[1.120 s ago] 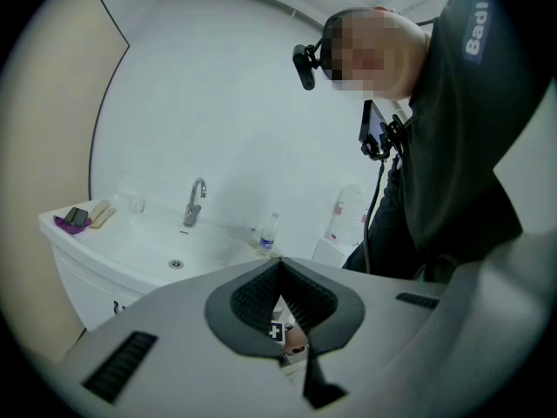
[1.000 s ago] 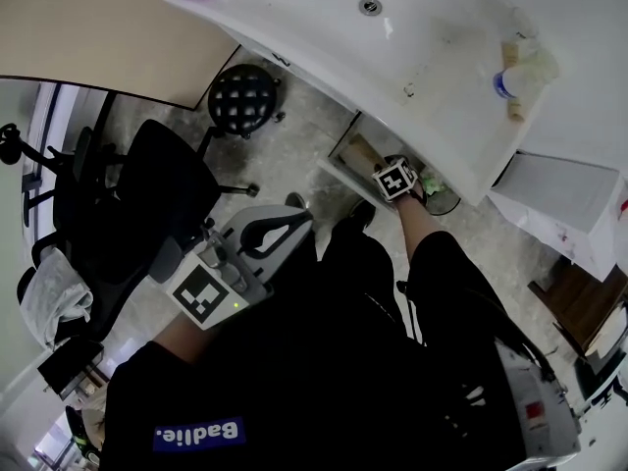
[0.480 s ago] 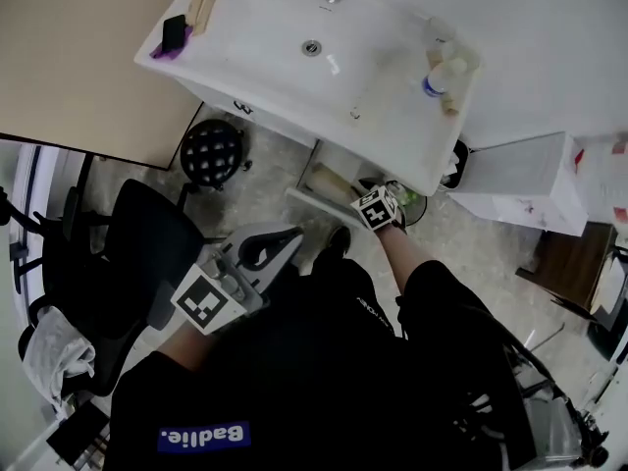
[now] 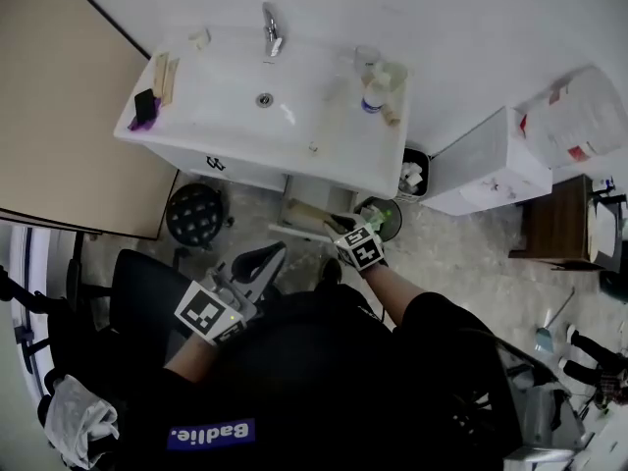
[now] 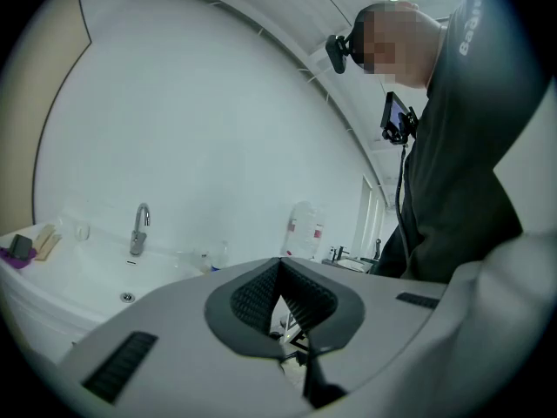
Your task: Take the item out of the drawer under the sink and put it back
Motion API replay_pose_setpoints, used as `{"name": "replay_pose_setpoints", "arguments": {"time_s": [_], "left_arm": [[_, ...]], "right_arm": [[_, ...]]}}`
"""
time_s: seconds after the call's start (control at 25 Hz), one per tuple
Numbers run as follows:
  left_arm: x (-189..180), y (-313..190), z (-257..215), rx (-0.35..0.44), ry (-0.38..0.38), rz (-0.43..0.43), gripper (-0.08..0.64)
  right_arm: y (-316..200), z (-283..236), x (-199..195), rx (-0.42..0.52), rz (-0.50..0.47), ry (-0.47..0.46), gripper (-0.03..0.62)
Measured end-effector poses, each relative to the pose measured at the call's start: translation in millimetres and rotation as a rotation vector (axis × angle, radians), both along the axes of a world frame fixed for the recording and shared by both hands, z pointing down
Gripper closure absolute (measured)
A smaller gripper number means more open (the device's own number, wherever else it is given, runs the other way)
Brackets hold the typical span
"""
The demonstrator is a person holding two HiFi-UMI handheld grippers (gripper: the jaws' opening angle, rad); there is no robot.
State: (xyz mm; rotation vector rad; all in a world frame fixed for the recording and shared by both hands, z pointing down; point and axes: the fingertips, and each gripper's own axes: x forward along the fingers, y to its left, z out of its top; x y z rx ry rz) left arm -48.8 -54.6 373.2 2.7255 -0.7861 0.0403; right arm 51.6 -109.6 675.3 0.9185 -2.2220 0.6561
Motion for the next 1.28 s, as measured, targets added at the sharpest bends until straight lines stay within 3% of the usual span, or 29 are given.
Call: {"name": "replay_pose_setpoints", "arguments": {"time_s": [0.36,0.72,1.08,1.28], "left_arm": [[7.5,7.6,-3.5,0.039,-0.007,0.053,0.554],[33.1,32.4,-7.2,0.049,-0.026,0.184,0.554],[48.5,49.3,-6.3,0.059,-0.019,0.257,0.554],[59.5,53.4,-8.2,0.082,-0.036,0.294,0.554]], "right_arm": [[35.7,-100.0,0.2,0.096,0.108,-0.196,0.503],[70.3,-212.8,-16.9,0.233,0.102,-0.399,0.588],[92.9,-280.7,-29.7,0.377,0.046,-0.455,0.591],[96.8,-288.4,-24.0,0.451,0.056,-0.464,0.591]]}}
